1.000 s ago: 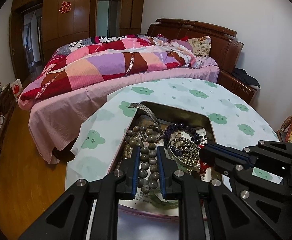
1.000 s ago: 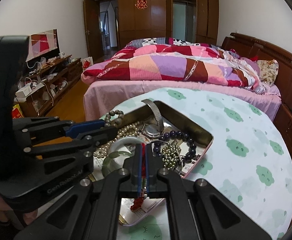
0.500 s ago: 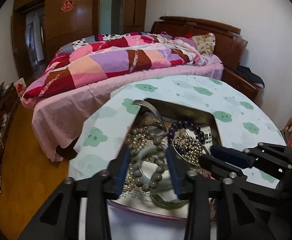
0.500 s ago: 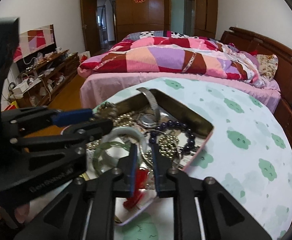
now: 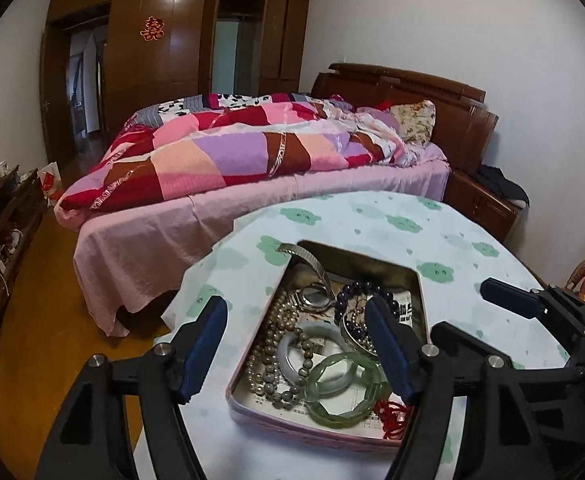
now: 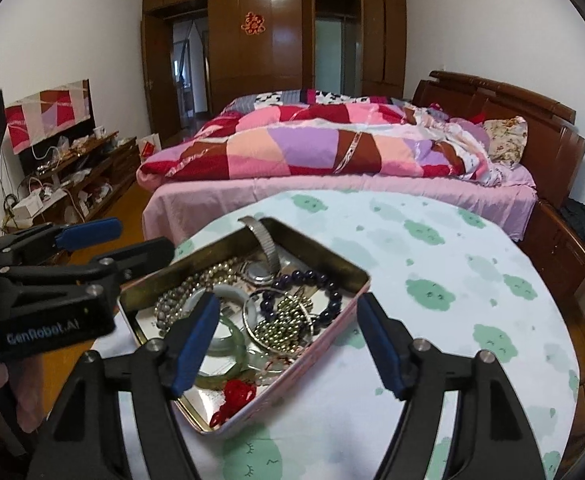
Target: Organize jewelry
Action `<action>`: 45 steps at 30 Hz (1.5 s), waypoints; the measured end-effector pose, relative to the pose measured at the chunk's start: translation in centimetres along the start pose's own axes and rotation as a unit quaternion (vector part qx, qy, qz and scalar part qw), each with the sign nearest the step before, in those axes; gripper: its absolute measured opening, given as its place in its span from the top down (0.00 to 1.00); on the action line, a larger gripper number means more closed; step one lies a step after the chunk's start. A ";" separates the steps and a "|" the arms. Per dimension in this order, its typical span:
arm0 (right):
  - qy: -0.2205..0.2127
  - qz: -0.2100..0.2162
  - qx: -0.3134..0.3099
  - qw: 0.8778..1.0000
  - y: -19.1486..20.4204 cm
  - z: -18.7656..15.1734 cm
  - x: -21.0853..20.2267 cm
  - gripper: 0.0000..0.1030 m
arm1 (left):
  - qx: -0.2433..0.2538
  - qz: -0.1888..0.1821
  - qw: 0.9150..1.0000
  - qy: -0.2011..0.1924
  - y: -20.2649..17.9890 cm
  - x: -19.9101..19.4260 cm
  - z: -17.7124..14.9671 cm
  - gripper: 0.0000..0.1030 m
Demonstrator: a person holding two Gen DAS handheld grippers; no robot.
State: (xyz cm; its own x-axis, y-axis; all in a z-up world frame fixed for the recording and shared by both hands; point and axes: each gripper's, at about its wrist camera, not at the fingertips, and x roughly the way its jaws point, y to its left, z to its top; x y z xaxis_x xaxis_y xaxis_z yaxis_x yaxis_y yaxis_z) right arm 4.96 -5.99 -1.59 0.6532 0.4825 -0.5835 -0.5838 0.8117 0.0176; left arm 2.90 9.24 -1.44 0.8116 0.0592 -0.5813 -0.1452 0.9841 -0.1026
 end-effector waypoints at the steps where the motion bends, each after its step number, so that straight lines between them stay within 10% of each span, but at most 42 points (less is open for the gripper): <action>1: -0.002 -0.001 0.002 1.000 -0.1 0.1 -0.1 0.27 | -0.001 0.002 1.000 -0.002 0.0 -0.1 0.1 0.31; 45: -0.037 -0.032 0.008 0.999 -1.7 0.2 -2.4 0.15 | 0.009 0.014 1.000 -0.013 -0.2 -1.7 0.3 0.31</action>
State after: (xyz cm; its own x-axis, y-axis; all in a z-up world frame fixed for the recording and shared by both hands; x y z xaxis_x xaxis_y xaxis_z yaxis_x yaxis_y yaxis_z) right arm 4.51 -8.46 -0.07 0.7226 0.4524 -0.5226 -0.5327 0.8463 -0.0041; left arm 1.74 9.03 -0.18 0.8223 0.0907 -0.5618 -0.1576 0.9849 -0.0717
